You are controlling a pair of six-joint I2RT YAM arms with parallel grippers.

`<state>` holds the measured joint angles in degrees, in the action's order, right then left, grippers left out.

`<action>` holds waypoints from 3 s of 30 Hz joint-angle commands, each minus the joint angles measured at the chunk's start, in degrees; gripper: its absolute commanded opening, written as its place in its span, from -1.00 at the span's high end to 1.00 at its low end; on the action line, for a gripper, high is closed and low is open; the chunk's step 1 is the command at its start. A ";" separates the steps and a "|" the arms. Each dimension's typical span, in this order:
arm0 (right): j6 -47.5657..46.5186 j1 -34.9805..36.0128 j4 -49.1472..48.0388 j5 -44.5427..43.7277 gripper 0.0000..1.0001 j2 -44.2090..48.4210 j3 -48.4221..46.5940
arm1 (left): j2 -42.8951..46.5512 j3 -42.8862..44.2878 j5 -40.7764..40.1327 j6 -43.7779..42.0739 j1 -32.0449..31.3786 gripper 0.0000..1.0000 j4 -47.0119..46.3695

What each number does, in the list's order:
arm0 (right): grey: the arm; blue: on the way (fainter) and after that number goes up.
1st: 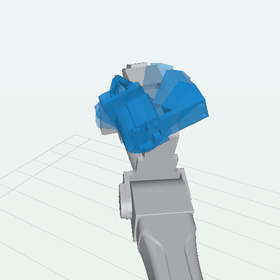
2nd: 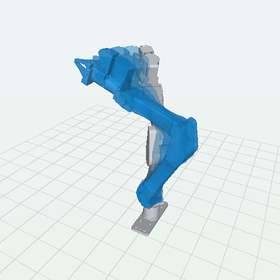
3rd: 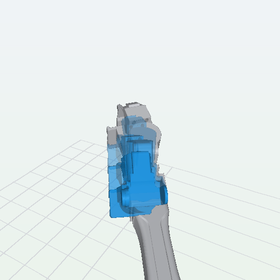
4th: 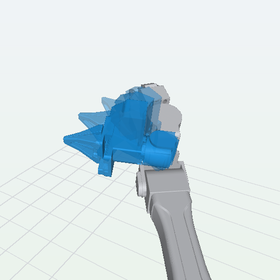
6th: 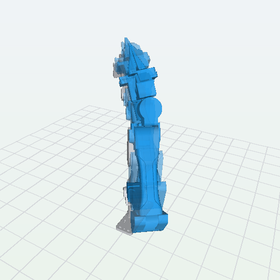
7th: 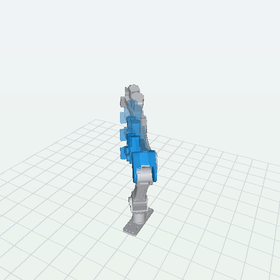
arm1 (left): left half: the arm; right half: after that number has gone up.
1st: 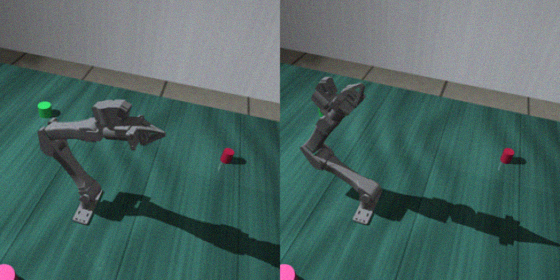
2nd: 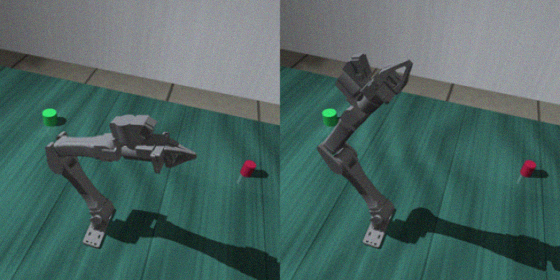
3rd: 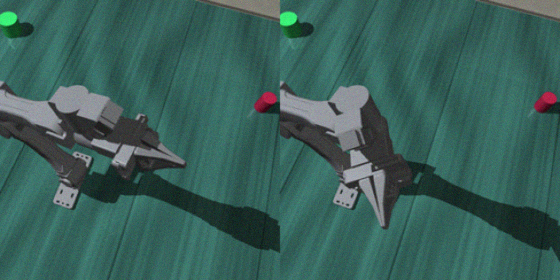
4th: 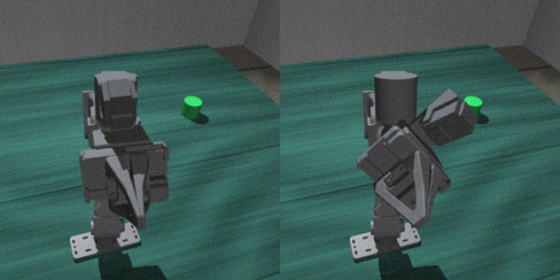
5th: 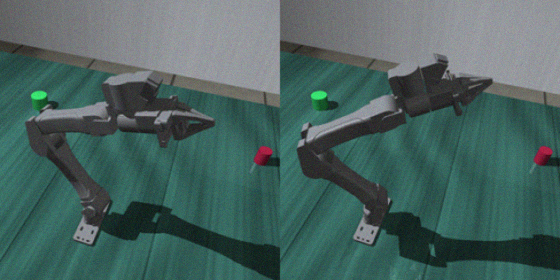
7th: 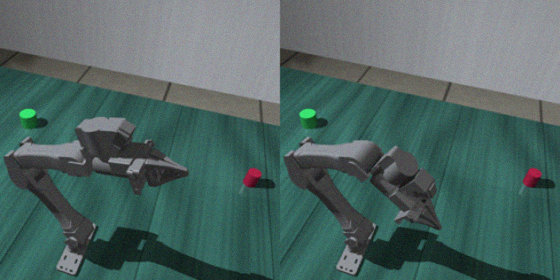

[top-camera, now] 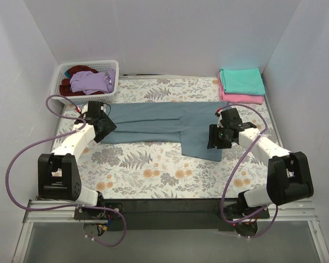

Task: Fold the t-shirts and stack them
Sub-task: Fold the tshirt

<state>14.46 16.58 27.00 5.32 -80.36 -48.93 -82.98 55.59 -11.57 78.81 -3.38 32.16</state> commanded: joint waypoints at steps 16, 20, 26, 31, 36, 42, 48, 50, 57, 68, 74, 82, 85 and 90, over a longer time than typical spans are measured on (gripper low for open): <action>7.51 16.37 0.59 -14.63 -0.14 -11.13 -0.46 | 1.77 -5.23 -3.72 -4.10 -2.95 -0.22 -5.00; 7.34 17.87 2.26 -17.54 0.40 -12.98 -2.04 | 1.16 -4.88 -3.90 -4.19 -3.04 -0.22 -4.83; 4.36 17.79 4.72 -21.31 0.97 -10.70 -10.98 | 0.98 -4.62 -3.28 -4.27 -2.95 -0.22 -4.83; -1.08 15.42 6.57 -24.47 0.97 -13.06 -23.56 | 0.98 -4.53 -3.02 -4.19 -2.95 -0.22 -4.92; -5.40 12.17 6.48 -24.66 0.97 -21.23 -37.34 | 0.54 -4.53 -3.02 -4.27 -2.95 -0.22 -4.83; -8.74 9.00 4.47 -24.39 0.97 -30.99 -48.09 | 0.01 -4.53 -2.67 -4.45 -2.95 -0.22 -4.83; -8.57 5.58 2.00 -22.73 0.97 -38.20 -56.18 | -0.95 -4.53 -2.49 -4.62 -2.95 -0.21 -4.83; -8.57 5.13 1.47 -20.80 0.82 -39.95 -57.33 | -1.22 -4.44 -2.40 -4.62 -2.95 -0.21 -4.74; -4.97 2.24 1.12 -13.69 -0.10 -37.96 -54.99 | -2.10 -4.27 -1.96 -4.45 -2.95 -0.21 -4.74; 8.65 -11.56 -21.37 10.14 -0.04 -8.00 -6.73 | -5.61 0.91 -4.68 -3.31 -2.86 -0.11 -2.90; 9.45 -20.17 -26.48 15.85 -0.01 -6.92 1.81 | -11.23 5.84 -6.01 -4.01 -2.42 0.04 -2.37; 11.12 -26.42 -29.99 15.77 0.02 -11.40 7.96 | -15.28 4.00 -6.71 -4.10 -2.34 0.04 -1.05; 11.91 -30.02 -29.91 15.16 0.02 -12.37 10.59 | -16.42 3.56 -10.48 -3.48 -2.34 0.03 2.10; 11.73 -35.90 -28.33 12.79 0.02 -12.37 12.98 | -16.95 2.16 -13.12 -1.99 -1.98 0.01 5.27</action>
<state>27.55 -15.40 -5.19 24.84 -91.24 -38.92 -99.66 59.90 -19.44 76.09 -6.13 32.32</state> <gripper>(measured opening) 0.489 0.491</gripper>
